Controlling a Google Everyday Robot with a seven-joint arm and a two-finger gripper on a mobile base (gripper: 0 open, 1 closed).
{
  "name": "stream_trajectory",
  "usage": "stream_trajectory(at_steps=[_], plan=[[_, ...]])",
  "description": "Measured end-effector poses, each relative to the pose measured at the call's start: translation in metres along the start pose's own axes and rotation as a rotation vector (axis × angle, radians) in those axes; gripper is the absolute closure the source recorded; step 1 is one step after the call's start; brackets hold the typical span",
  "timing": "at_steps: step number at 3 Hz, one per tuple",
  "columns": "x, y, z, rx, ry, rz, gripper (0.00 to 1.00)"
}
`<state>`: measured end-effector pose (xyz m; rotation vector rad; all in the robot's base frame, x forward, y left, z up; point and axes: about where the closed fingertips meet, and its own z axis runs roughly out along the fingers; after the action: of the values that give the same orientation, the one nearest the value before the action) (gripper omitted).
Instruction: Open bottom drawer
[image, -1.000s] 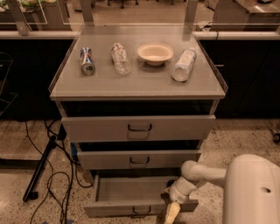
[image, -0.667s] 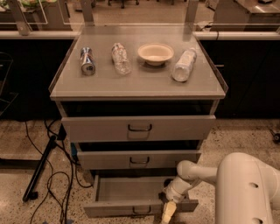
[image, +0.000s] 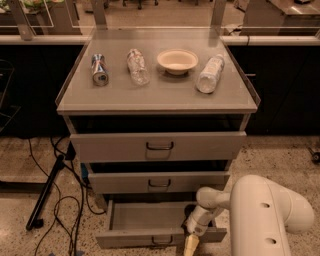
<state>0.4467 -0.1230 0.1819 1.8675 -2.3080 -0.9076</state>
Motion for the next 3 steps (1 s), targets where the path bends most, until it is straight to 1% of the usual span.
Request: stream_trajectory(at_steps=[1, 2, 3], plan=[[0.008, 0.015, 0.000, -0.015, 0.018, -0.020, 0.00], [0.019, 0.051, -0.015, -0.032, -0.039, -0.053, 0.00], [0.055, 0.121, -0.033, -0.083, -0.120, -0.059, 0.00]])
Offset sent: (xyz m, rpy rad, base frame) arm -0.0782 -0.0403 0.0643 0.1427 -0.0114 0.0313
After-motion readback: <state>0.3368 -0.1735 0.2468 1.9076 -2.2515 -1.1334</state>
